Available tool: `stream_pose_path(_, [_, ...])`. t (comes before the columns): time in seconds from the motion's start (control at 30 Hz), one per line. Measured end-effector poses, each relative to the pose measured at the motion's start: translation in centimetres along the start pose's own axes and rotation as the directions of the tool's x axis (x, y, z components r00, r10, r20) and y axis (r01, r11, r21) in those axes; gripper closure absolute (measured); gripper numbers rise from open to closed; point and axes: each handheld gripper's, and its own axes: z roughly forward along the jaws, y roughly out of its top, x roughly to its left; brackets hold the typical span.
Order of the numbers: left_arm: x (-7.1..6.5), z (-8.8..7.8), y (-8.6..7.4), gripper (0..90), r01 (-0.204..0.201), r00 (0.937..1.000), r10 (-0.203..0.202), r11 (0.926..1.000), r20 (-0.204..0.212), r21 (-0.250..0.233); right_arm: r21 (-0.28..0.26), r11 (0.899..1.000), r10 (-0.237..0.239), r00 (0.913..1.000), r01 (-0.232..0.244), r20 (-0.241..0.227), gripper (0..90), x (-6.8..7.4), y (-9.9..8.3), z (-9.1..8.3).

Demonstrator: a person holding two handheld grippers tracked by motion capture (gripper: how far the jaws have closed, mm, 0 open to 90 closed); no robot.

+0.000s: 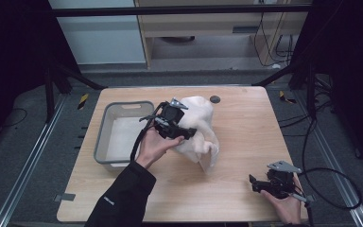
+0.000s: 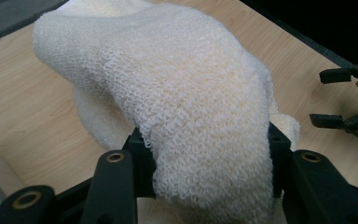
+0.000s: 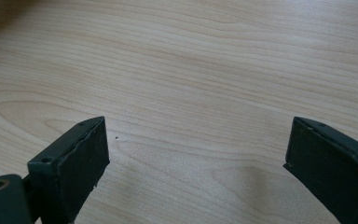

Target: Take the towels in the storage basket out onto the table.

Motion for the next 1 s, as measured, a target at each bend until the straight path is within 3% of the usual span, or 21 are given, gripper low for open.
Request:
stream_pose_path(0.7, [-0.2,6.1,-1.9,50.4,0.029,0.9989,-0.031,0.9979,0.034,0.058,0.003,1.0,-0.008,0.9999,0.008,0.007,5.6,0.0,0.0,0.1])
stream_pose_path(1.0, [-0.5,7.6,-2.5,48.1,0.03,0.9991,-0.032,0.9968,0.027,0.074,0.005,1.0,-0.012,0.9999,0.012,0.008,5.5,0.0,-0.1,0.1])
